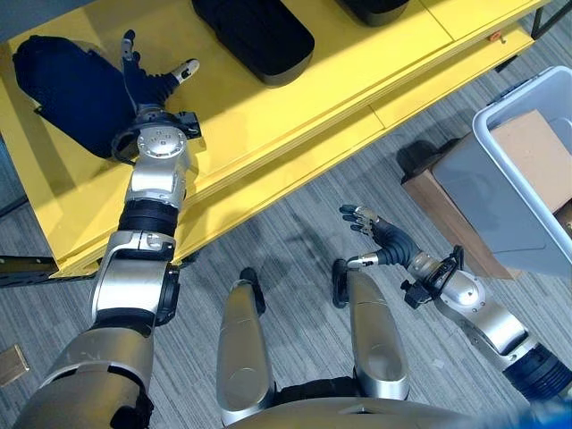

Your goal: Move parts from the plastic box to the shelf.

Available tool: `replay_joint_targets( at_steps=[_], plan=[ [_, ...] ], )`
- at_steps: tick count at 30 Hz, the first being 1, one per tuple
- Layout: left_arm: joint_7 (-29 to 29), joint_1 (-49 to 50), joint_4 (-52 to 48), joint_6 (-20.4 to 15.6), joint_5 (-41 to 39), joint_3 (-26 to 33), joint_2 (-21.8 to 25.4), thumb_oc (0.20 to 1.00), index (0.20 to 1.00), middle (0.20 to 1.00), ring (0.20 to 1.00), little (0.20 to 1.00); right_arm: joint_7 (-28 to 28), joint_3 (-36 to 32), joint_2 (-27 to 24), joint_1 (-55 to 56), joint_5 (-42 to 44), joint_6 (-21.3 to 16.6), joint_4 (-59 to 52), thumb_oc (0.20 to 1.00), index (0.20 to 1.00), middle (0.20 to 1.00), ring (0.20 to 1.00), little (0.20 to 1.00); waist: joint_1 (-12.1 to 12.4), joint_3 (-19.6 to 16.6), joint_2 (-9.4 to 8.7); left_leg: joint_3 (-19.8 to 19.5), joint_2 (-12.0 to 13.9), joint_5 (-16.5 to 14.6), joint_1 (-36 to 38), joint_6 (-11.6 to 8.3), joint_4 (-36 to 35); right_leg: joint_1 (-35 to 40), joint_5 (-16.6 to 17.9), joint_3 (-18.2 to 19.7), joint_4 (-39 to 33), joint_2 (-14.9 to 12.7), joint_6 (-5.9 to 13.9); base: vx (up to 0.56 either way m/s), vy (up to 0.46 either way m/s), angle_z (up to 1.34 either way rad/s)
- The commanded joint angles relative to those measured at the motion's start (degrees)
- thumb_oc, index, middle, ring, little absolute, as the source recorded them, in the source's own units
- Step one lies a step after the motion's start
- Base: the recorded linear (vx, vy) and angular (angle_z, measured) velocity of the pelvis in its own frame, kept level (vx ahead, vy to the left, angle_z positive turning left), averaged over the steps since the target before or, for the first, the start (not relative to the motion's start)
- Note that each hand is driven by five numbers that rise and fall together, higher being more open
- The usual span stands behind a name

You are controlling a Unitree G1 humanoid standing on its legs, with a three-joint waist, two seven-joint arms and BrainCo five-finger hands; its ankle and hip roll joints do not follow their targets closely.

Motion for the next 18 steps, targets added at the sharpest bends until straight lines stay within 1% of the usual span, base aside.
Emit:
replay_joint_targets(
  at_steps=[1,3,5,6,8,10,11,13,18],
  plan=[
    [1.56,-0.57,-0.98,-3.22,0.77,1.47,2.64,1.000,1.000,1.000,1.000,1.000,0.06,-1.39,0.36,-1.39,1.09,-3.45,-0.37,1.000,1.000,1.000,1.000,1.000,-0.80,-1.60,-0.35,-1.26,3.27,13.56,7.41,-8.47,-6.02,-2.51,16.73,6.52,5.15,-5.12,8.29,0.00,0.000,0.00],
    [1.72,-1.19,1.16,-2.98,1.59,0.46,3.60,1.000,1.000,1.000,1.000,1.000,0.03,-1.43,0.30,-1.22,1.13,-3.43,-0.32,1.000,1.000,1.000,1.000,1.000,-0.81,-1.60,-0.64,-1.19,3.37,13.03,7.64,-8.47,-5.71,-2.29,16.32,6.57,5.38,-5.16,8.35,0.00,0.000,0.00],
    [2.10,-1.86,3.22,-2.53,2.50,-0.15,4.60,1.000,1.000,1.000,1.000,1.000,-0.10,-1.75,0.14,-1.11,1.23,-3.56,-0.60,1.000,1.000,1.000,1.000,1.000,-0.89,-1.60,-1.12,-1.18,3.29,13.44,7.30,-8.47,-5.63,-2.72,16.81,6.86,5.25,-5.26,8.44,0.00,0.000,0.00],
    [2.12,-2.02,3.82,-2.43,2.74,-0.58,4.85,1.000,1.000,1.000,1.000,1.000,-0.14,-1.87,0.09,-0.93,1.30,-3.54,-0.67,1.000,1.000,1.000,1.000,1.000,-0.85,-1.60,-1.26,-1.11,3.34,12.91,7.48,-8.47,-5.39,-2.55,16.40,6.85,5.49,-5.32,8.48,0.00,0.000,0.00],
    [2.46,-2.39,5.45,-2.56,2.38,-0.38,4.54,1.000,1.000,1.000,1.000,1.000,-0.18,-2.01,-0.17,-0.86,1.38,-3.71,-0.72,1.000,1.000,1.000,1.000,1.000,-0.99,-1.60,-1.75,-1.08,3.19,13.23,7.15,-8.47,-5.45,-2.94,16.79,7.00,5.49,-5.38,8.58,0.00,0.000,0.00],
    [3.16,-2.66,6.84,-2.36,2.44,-0.34,4.52,1.000,1.000,1.000,1.000,1.000,-0.18,-1.87,-0.73,-0.56,1.59,-3.78,-1.21,1.000,1.000,1.000,1.000,1.000,-1.05,-1.60,-2.12,-1.09,3.23,12.58,7.32,-8.47,-4.98,-2.83,16.36,7.01,5.88,-5.48,8.65,0.02,0.008,0.00],
    [3.54,-2.99,7.59,-2.23,2.69,-0.43,4.81,1.000,1.000,1.000,1.000,1.000,-0.23,-1.96,-0.95,-0.58,1.61,-3.86,-1.55,1.000,1.000,1.000,1.000,1.000,-1.09,-1.60,-2.41,-1.13,3.11,13.00,7.06,-8.47,-5.04,-3.07,16.81,7.05,5.69,-5.58,8.70,0.00,0.000,0.00],
    [3.59,-3.30,9.10,-2.25,2.20,-0.58,4.78,1.000,1.000,1.000,1.000,1.000,-0.30,-1.97,-1.19,-0.50,1.73,-3.94,-1.63,1.000,1.000,1.000,1.000,1.000,-1.09,-1.60,-2.59,-1.08,3.24,12.47,7.36,-8.47,-4.77,-2.84,16.36,7.11,6.00,-5.51,8.77,0.02,0.002,0.00],
    [2.59,-4.08,13.62,-1.87,0.44,-1.29,4.55,1.000,1.000,1.000,1.000,1.000,-0.30,-1.64,-2.29,-0.54,1.95,-4.08,-2.26,1.000,1.000,1.000,1.000,1.000,-1.35,-1.60,-2.89,-1.03,3.26,12.26,7.16,-8.47,-3.87,-3.16,16.30,7.53,6.76,-5.54,8.98,0.01,0.002,0.00]
  ],
)
